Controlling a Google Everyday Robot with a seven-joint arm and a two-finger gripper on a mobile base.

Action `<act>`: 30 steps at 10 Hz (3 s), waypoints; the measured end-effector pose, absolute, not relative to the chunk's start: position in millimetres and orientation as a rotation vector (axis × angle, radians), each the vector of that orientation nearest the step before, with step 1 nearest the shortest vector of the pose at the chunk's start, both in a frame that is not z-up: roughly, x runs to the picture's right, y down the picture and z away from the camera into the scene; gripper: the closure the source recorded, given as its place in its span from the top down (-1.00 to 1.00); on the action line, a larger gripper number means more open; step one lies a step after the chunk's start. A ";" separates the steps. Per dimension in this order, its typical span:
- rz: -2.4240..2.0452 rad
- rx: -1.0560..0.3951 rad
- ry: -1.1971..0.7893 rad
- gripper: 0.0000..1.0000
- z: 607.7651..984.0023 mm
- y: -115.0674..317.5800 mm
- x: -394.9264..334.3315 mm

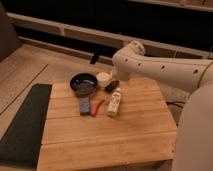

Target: Place the bottle in the ceramic bowl

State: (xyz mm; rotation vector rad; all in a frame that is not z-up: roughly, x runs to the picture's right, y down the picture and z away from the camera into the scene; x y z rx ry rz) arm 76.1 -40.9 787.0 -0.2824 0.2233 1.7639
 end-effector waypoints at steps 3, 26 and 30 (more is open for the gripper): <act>1.753 -0.278 0.227 0.30 786.5 -40.5 75.2; 1.551 -0.462 0.657 -0.96 917.3 71.4 85.6; 1.571 -0.215 0.605 -0.98 860.7 -18.3 108.1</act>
